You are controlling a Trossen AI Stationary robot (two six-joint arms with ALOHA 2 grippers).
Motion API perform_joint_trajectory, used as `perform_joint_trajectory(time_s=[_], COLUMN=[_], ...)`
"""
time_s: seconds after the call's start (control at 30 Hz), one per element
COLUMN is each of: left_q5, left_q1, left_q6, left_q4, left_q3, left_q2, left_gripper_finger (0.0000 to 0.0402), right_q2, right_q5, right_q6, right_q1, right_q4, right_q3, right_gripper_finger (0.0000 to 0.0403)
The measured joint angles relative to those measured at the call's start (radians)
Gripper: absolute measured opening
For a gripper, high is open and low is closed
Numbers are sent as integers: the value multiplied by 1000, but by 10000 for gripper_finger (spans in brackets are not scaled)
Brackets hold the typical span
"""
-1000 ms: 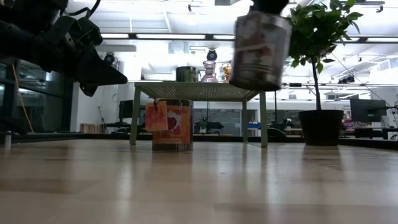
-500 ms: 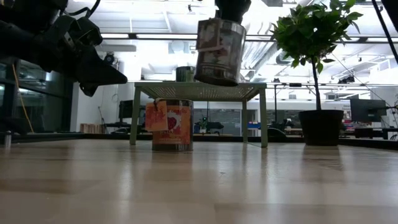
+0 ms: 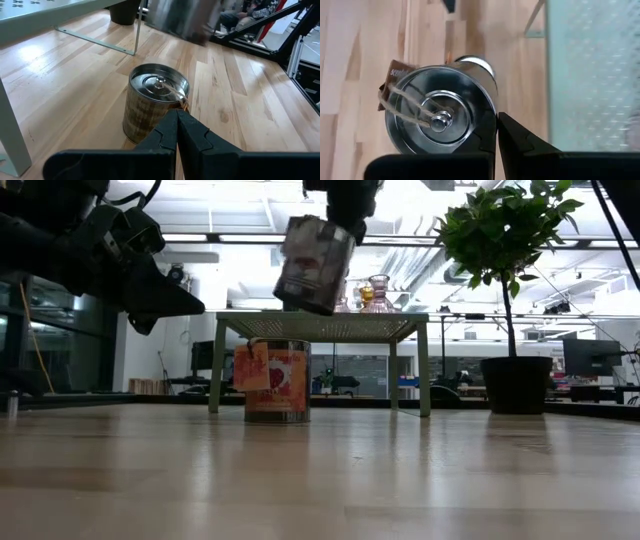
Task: Pick & Place candle stick holders
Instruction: Put the brown scented candle on the shelf
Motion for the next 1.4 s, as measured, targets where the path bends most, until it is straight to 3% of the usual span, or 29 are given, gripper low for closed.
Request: perform_joint_trajectory(time_s=[0.4, 0.63, 0.87, 1.1, 1.4], left_q5=[-44, -36, 13, 138, 139], left_q1=[0, 0, 0, -1, 0], left_q6=[0, 21, 97, 152, 224], left_q4=[1, 4, 94, 137, 131], left_q3=[0, 0, 0, 65, 254], left_q2=[0, 0, 5, 70, 272], left_gripper_finger=[0, 0, 7, 97, 232], right_q2=[-2, -2, -2, -1, 0], right_q5=[-31, -23, 56, 62, 66], right_q6=[-44, -26, 15, 59, 72], right_q1=[-55, 11, 114, 170, 188], right_q4=[61, 3, -54, -47, -31], right_q3=[44, 40, 40, -15, -38], right_gripper_finger=[0, 0, 0, 0, 0])
